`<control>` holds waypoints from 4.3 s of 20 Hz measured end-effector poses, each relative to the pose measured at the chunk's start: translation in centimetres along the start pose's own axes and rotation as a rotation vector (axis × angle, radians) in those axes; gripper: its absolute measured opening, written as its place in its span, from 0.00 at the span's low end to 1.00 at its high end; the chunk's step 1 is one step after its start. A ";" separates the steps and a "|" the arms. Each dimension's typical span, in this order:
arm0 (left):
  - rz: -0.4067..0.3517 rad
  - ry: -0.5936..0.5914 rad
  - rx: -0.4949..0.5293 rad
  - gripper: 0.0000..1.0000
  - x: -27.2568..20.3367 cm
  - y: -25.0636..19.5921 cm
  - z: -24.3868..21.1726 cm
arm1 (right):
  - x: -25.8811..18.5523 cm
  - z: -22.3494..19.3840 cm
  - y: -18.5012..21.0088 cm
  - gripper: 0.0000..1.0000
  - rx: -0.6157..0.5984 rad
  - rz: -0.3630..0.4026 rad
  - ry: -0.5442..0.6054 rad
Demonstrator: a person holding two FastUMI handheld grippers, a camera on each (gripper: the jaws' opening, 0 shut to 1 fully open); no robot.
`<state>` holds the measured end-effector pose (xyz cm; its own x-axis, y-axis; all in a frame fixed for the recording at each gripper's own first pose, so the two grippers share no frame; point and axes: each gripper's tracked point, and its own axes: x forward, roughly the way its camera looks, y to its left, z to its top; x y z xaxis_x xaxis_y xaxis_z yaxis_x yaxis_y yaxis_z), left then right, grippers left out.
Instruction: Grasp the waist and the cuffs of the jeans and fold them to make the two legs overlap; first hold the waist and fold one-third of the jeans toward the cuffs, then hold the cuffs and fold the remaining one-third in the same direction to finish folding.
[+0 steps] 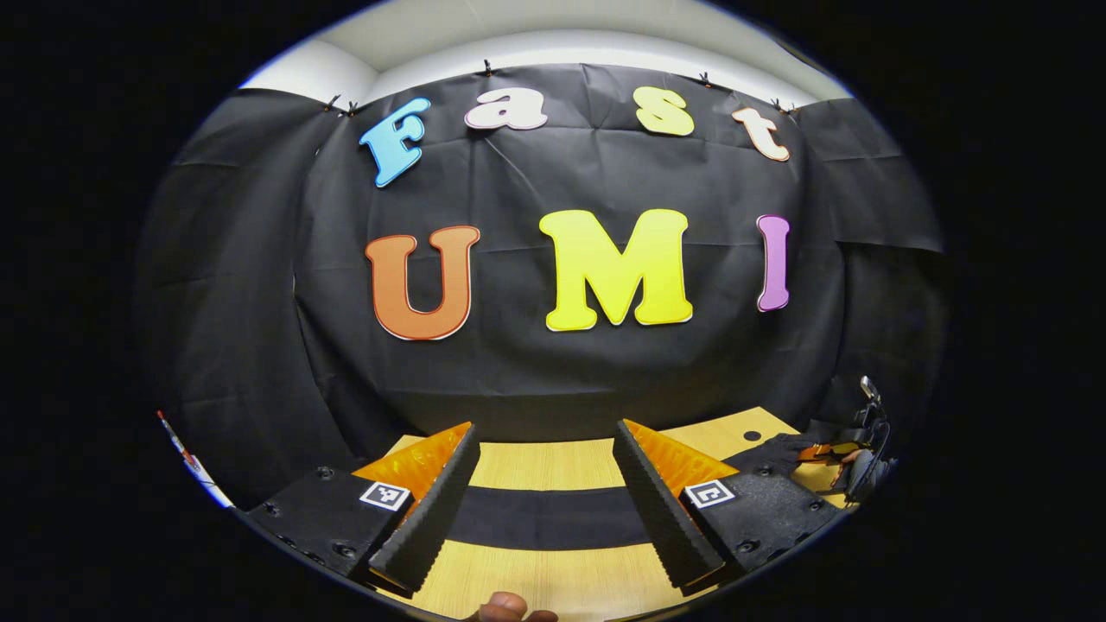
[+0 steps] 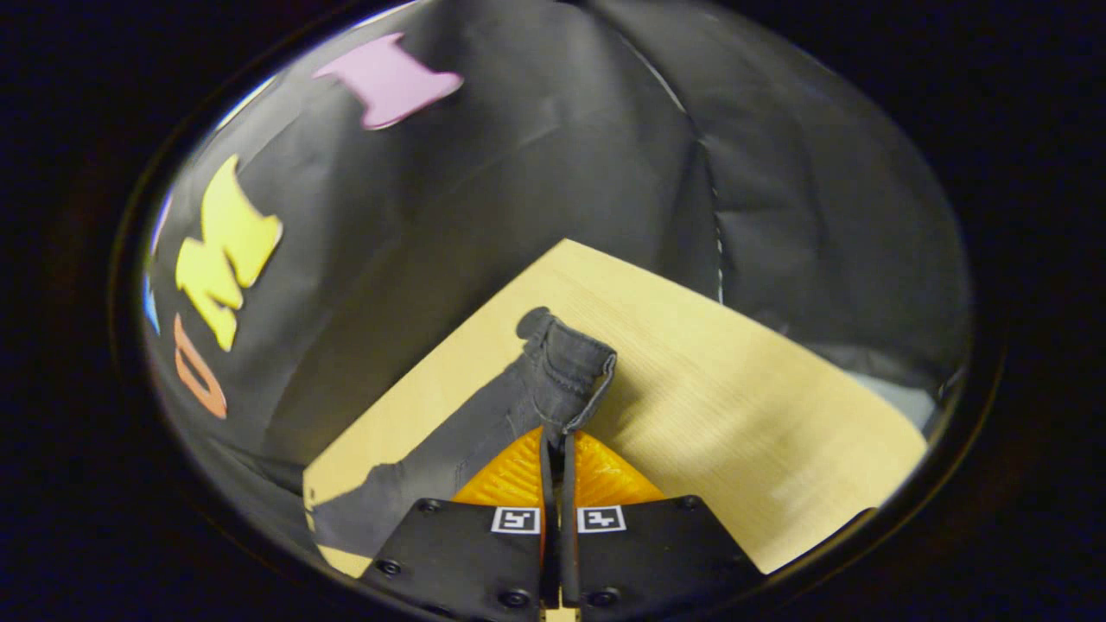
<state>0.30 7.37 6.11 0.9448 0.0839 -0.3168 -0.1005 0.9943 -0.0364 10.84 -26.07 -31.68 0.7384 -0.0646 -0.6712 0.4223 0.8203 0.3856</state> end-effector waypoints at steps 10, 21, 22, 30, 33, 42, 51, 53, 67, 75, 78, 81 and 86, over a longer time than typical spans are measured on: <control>0.020 0.021 -0.015 0.99 -0.8 1.5 -0.8 | -6.3 0.0 9.7 0.05 -0.456 0.106 -0.171; 0.110 0.055 -0.045 0.99 -3.0 5.8 -2.3 | -12.9 -2.3 16.0 0.00 -0.726 0.233 -0.265; 0.122 0.060 -0.046 0.99 -3.3 6.3 -2.5 | -13.3 -2.5 16.2 0.01 -0.731 0.247 -0.266; 0.237 0.090 -0.015 0.99 -6.0 10.4 -2.9 | -15.2 -5.5 18.4 0.01 -0.748 0.379 -0.248; 0.275 0.099 -0.006 0.99 -6.9 11.7 -2.9 | -14.4 -9.2 22.0 0.00 -0.761 0.436 -0.213; 0.288 0.123 0.008 0.99 -7.0 12.3 -3.2 | -11.3 -23.0 25.8 0.05 -0.869 0.505 0.001; 0.279 0.126 0.016 1.00 -6.4 12.4 -3.8 | -8.4 -29.3 23.8 0.01 -0.953 0.459 0.158; 0.275 0.126 0.008 1.00 -6.1 12.6 -4.1 | -8.3 -29.6 23.6 0.01 -0.964 0.458 0.168; 0.272 0.113 -0.143 1.00 -3.2 16.5 -7.9 | -11.1 -27.9 27.0 0.97 -1.036 0.565 0.137; 0.242 0.198 -0.350 1.00 0.8 19.2 -14.3 | -17.6 -15.0 35.5 0.94 -0.900 0.654 -0.182; 0.231 0.248 -0.539 0.99 2.9 20.1 -18.2 | -21.3 -8.9 37.4 0.94 -0.794 0.672 -0.325; 0.251 0.292 -0.721 0.99 4.7 22.1 -22.4 | -24.5 -2.4 37.7 0.93 -0.699 0.635 -0.487; 0.274 0.374 -0.962 0.99 9.1 24.6 -28.3 | -31.0 8.1 36.0 0.93 -0.612 0.507 -0.800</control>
<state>-2.40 30.73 -24.45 0.7131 0.1081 -0.6926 -0.6533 0.4608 -0.6007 7.43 0.80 8.12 0.9689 0.1903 0.1581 -0.1889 0.9817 -0.0240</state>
